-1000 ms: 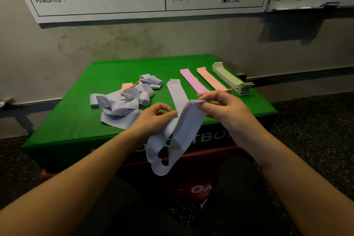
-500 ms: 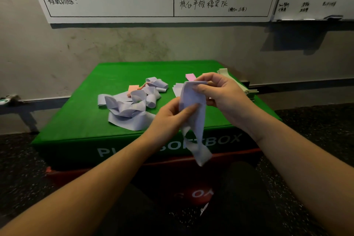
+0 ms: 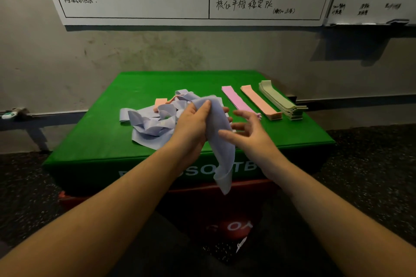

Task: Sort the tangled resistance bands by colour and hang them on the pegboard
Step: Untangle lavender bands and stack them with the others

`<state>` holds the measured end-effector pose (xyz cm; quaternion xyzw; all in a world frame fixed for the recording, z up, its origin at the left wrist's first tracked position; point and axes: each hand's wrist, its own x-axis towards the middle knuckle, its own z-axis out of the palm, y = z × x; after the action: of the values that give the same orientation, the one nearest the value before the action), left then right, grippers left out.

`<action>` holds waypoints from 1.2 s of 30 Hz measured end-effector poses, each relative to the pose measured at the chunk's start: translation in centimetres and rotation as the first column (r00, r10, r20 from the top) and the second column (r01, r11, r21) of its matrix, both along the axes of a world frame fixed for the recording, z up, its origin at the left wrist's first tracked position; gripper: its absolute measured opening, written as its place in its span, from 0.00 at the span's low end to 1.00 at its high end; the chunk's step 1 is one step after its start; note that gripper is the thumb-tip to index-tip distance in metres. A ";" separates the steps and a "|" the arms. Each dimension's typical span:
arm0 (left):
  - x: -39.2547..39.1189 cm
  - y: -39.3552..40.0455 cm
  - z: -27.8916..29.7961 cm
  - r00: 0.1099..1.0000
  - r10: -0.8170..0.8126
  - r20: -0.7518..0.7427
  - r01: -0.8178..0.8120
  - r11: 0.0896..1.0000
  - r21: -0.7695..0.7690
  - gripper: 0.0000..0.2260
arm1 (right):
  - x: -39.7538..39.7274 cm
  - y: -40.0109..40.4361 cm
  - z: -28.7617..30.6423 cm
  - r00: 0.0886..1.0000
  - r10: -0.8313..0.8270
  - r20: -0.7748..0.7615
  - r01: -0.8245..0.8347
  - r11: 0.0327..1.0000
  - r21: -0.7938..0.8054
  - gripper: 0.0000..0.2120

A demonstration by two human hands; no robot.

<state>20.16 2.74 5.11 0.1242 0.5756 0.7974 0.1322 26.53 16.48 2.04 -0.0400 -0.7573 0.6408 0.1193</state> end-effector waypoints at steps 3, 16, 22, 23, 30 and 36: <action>-0.4 0.0 0.4 0.998 0.002 0.056 -0.007 0.996 0.087 0.07 | 0.2 0.1 -2.4 0.997 0.043 0.057 -0.046 0.998 0.038 0.25; -1.8 0.1 0.8 0.987 0.089 0.130 -0.111 0.979 0.172 0.16 | 0.3 0.9 -6.4 0.919 0.005 0.394 0.105 0.961 -0.257 0.11; -4.6 -1.4 -0.3 0.955 0.266 0.131 -0.267 0.964 -0.009 0.10 | 0.8 1.5 -4.5 0.975 0.085 0.206 0.105 0.641 -0.760 0.11; -4.9 -1.6 -0.6 0.946 0.278 0.164 -0.278 0.960 -0.023 0.07 | 0.9 1.7 -4.1 0.977 0.119 0.175 0.070 0.598 -0.799 0.13; -6.9 -2.4 -1.3 0.915 0.313 0.255 -0.292 0.949 -0.116 0.05 | 1.6 1.9 -2.4 0.952 0.259 0.165 -0.089 0.747 -0.659 0.13; -9.2 -1.4 -1.1 0.929 0.344 0.139 -0.310 0.926 -0.217 0.06 | 1.0 3.2 -2.7 0.986 0.164 0.021 -0.137 0.883 -0.450 0.25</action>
<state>10.99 1.35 4.01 -0.0574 0.6484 0.7569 0.0581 27.52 19.69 -0.64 -0.0264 -0.5940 0.8033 0.0347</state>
